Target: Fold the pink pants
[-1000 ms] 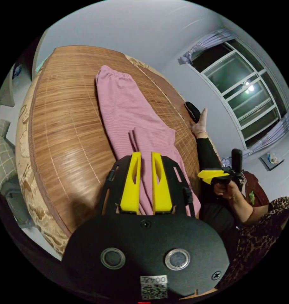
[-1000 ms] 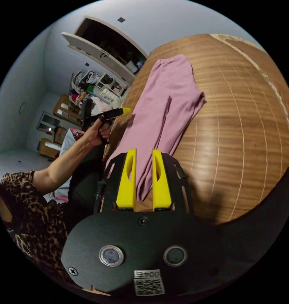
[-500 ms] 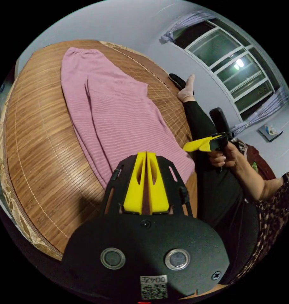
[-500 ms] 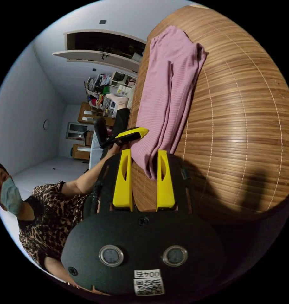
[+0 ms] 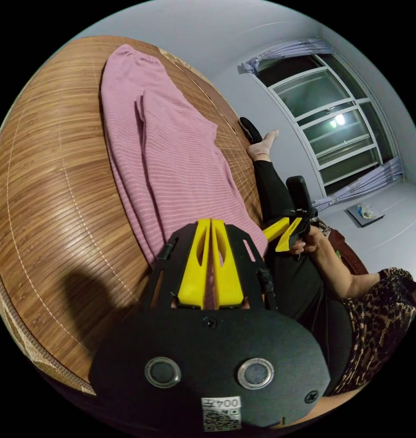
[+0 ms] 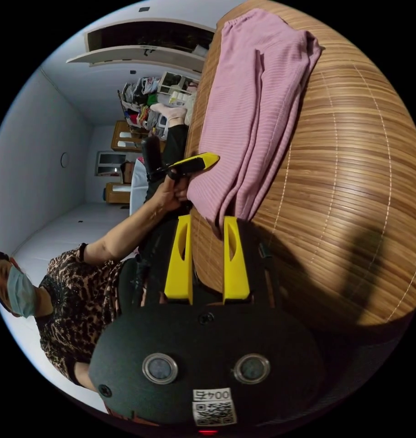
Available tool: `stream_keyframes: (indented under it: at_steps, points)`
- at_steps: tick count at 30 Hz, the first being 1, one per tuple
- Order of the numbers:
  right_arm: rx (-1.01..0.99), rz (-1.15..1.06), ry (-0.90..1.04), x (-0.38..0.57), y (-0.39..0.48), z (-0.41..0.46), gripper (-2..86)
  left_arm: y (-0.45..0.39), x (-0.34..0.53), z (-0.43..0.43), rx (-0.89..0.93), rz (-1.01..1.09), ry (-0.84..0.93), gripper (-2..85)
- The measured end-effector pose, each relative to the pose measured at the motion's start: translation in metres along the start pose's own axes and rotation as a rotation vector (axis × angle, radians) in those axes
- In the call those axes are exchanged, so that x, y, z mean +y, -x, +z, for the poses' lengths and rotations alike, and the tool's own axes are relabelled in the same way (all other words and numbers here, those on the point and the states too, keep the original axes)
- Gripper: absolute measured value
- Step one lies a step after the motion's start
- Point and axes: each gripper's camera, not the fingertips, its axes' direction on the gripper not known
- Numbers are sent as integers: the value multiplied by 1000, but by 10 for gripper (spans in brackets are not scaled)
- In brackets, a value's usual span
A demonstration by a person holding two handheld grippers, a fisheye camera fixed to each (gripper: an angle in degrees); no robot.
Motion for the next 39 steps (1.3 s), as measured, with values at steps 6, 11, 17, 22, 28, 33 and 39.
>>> stream_keyframes:
  at_steps: [6, 11, 17, 22, 28, 33, 39]
  points:
    - [75, -24, 57, -11, 16, 18, 79, 5, 8, -3, -1, -3, 1, 2]
    - [300, -41, 169, -17, 44, 42, 47, 8, 15, -7, 8, -9, 2, 2]
    - [392, -27, 214, -20, 64, 63, 41, 8, 24, -12, 13, -11, 4, 2]
    - [508, -23, 229, -13, 95, 72, 46, 5, 32, -17, 20, -15, 0, 3]
    - [689, -160, -11, -7, 171, 58, 53, -4, 43, -24, 26, -7, -20, 5]
    - [808, -197, 27, -39, 200, 88, 70, -43, 55, -64, -142, 88, -87, 16]
    - [947, -215, 221, -70, 199, 146, 131, -69, 68, -106, -225, 265, 9, 75]
